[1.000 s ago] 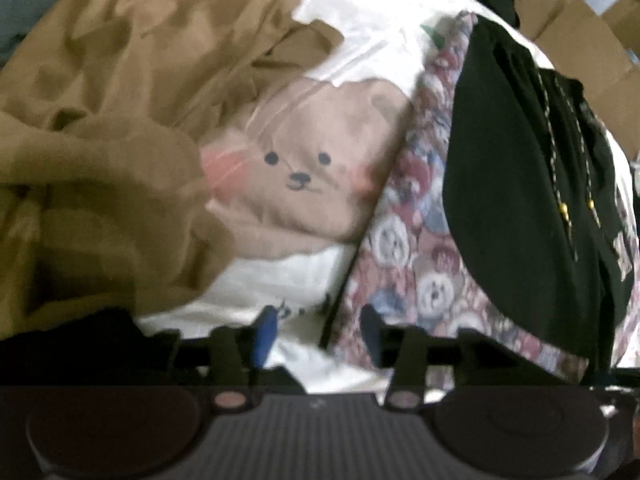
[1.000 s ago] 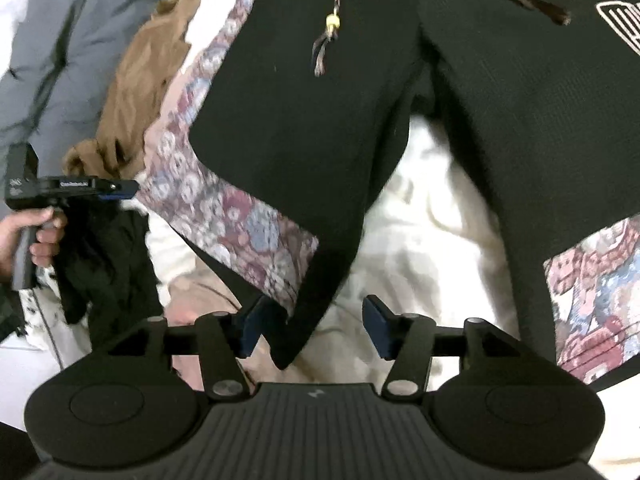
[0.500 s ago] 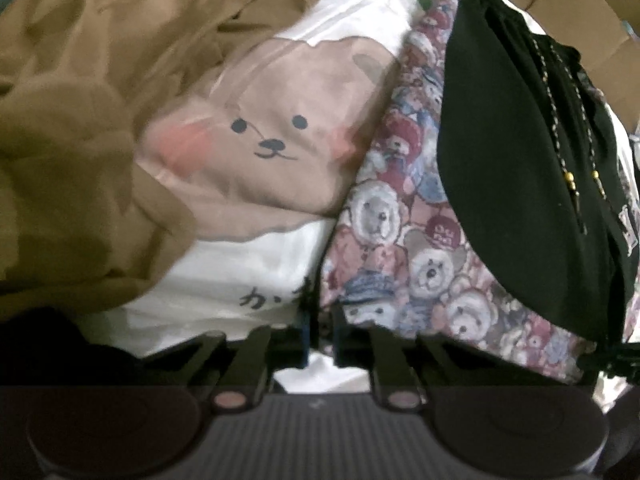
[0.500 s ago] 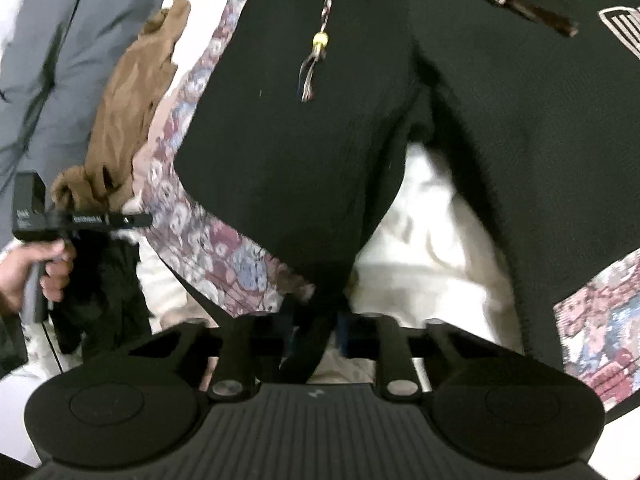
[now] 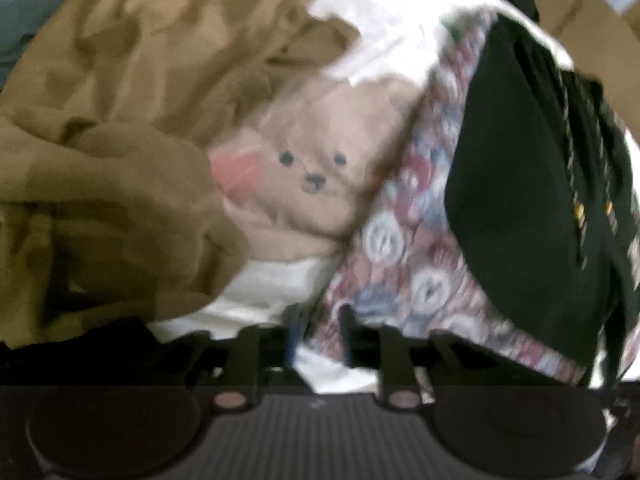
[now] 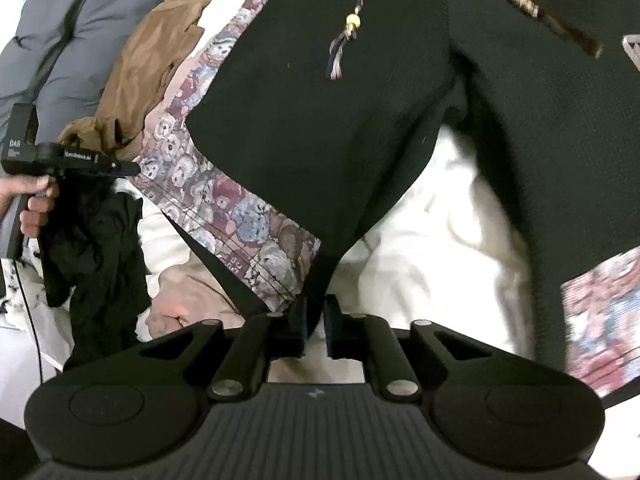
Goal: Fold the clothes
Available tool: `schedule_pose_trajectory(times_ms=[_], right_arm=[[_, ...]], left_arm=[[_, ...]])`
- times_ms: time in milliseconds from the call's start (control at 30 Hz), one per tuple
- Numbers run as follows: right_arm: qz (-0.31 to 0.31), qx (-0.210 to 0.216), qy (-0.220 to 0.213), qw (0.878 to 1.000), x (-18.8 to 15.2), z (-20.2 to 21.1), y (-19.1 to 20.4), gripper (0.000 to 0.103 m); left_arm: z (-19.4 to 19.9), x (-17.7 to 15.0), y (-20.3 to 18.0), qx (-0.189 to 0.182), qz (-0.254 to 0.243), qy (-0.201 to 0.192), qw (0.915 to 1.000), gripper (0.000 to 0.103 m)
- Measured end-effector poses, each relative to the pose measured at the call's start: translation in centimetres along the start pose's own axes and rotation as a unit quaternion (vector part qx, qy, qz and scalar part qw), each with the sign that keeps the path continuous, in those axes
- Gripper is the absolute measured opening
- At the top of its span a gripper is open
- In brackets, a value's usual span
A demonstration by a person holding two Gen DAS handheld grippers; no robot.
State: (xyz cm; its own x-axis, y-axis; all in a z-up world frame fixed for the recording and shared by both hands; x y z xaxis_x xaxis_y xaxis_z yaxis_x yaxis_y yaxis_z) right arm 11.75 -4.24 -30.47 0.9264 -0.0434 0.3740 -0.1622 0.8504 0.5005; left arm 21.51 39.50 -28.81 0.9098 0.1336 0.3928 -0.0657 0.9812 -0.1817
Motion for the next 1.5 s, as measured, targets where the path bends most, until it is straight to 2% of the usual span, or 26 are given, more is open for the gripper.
schedule_pose_trajectory(times_ms=[100,333,500,667,800,1033,1167,1333,1500], right_arm=[[0.006,-0.005,-0.017,1.0,1.1,0.9,0.1,0.027],[0.034,-0.014,-0.065,0.997,3.8,2.4,0.7,0.028],[0.078,-0.036,-0.091,0.992,5.8,1.5,2.2,0.028],[0.094,-0.041,-0.101,0.99,7.1,0.6,3.6,0.028],[0.1,-0.04,-0.11,0.988,7.7,0.4,4.8,0.036],[0.117,-0.041,-0.118,0.985,7.8,0.0,6.8,0.037],[0.132,-0.044,-0.127,0.982,7.8,0.2,7.8,0.037],[0.149,-0.056,-0.15,0.976,8.2,0.5,8.9,0.037],[0.166,-0.055,-0.153,0.973,8.5,0.4,9.8,0.037]], left_arm=[[0.0,0.8,-0.1,0.004,-0.005,-0.011,0.9999,0.032],[-1.8,-0.2,-0.1,0.004,-0.012,0.001,0.9999,0.032],[-2.4,-1.2,-0.2,0.007,-0.016,0.005,0.9998,0.032],[-3.1,-1.8,-0.5,0.009,-0.022,0.005,0.9997,0.032],[-3.5,-2.8,-0.9,0.004,-0.033,0.013,0.9994,0.032],[-3.6,-3.6,-0.8,-0.006,-0.029,0.001,0.9996,0.022],[-3.4,-3.7,-1.0,-0.011,-0.037,0.0,0.9993,0.01],[-2.7,-3.5,-1.3,-0.017,-0.036,-0.002,0.9992,0.007],[-1.7,-3.2,-1.8,-0.026,-0.038,-0.007,0.9989,0.007]])
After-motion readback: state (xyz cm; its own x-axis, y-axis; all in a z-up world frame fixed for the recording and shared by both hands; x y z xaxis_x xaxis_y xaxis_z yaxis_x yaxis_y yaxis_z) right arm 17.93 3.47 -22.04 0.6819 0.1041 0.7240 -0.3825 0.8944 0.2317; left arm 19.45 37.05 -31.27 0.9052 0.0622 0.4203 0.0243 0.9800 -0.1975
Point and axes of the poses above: each gripper's, at about its wrist camera, not at the fingertips, and z roughly against the way its jaws point, y to its left, x to its top, the point moved 8 cm from there along -z, roughly the way its jaws point, and after that the axes turned 14 degrees about -y, right-handed, at the moved point
